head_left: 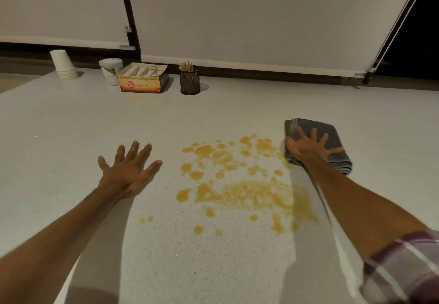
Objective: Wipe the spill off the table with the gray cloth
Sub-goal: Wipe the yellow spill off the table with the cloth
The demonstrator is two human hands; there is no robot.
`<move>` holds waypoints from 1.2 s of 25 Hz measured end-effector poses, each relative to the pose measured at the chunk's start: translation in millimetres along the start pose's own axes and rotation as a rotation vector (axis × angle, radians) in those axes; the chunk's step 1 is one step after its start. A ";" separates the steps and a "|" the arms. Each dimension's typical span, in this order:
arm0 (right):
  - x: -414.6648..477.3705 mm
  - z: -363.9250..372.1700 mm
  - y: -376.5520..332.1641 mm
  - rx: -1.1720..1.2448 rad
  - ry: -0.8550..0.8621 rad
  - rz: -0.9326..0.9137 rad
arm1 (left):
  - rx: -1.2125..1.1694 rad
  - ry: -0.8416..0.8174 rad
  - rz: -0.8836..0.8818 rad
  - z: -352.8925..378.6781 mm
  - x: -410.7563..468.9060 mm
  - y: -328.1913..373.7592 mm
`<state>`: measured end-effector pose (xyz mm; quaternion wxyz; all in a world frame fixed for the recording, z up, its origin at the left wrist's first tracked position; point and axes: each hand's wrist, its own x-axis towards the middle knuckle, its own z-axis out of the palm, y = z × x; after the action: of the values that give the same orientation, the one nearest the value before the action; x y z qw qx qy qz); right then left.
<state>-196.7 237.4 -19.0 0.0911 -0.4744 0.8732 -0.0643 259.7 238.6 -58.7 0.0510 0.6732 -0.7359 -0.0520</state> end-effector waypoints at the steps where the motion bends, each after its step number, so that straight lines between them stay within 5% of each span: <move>1: -3.4 5.2 -20.9 -0.006 -0.009 -0.018 | -0.004 -0.005 -0.001 0.3 0.1 -0.4; 7: -1.6 19.6 -16.5 -0.089 -0.023 -0.362 | 0.001 -0.008 -0.019 0.5 1.4 -1.4; 16: 15.4 21.8 -89.4 -0.049 -0.121 -0.335 | 0.002 -0.019 -0.028 -2.6 -0.8 4.1; 23: -19.5 37.4 -113.2 -0.137 -0.135 -0.579 | -0.030 -0.014 -0.020 -5.3 -6.2 7.0; 30: -18.6 40.7 -173.4 -0.088 -0.099 -0.430 | -0.034 -0.025 -0.011 -6.2 -6.0 9.8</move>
<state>-36.2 158.1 -22.4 0.0970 -0.6559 0.7483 -0.0207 251.5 245.4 -51.2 0.0531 0.6754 -0.7319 -0.0733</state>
